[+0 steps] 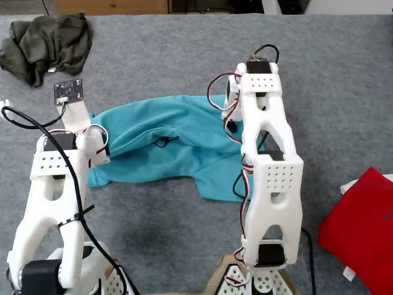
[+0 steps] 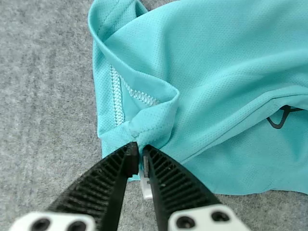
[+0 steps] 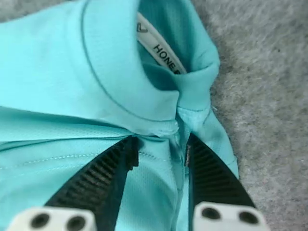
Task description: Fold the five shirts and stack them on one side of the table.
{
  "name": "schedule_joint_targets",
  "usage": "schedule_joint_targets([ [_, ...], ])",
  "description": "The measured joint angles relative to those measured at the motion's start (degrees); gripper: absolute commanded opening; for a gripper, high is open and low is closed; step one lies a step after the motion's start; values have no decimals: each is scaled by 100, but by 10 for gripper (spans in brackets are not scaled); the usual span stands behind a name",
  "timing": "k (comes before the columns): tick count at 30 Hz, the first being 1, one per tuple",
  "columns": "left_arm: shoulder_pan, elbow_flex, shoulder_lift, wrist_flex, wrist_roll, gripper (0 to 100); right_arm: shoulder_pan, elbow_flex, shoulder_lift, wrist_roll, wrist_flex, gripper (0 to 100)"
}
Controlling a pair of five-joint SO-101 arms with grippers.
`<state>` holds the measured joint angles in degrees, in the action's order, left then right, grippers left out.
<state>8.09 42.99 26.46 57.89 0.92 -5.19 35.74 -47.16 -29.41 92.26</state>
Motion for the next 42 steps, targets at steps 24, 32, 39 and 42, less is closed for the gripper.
schedule_joint_targets([
  [24, 0, 0, 0, 0, 0, 20, 9, 132, 0, 0, 26, 120],
  [32, 0, 0, 0, 0, 0, 20, 9, 818, 0, 0, 378, 120],
  [39, 0, 0, 0, 0, 0, 20, 9, 835, 0, 0, 431, 120],
  [42, 0, 0, 0, 0, 0, 20, 9, 835, 0, 0, 431, 120],
])
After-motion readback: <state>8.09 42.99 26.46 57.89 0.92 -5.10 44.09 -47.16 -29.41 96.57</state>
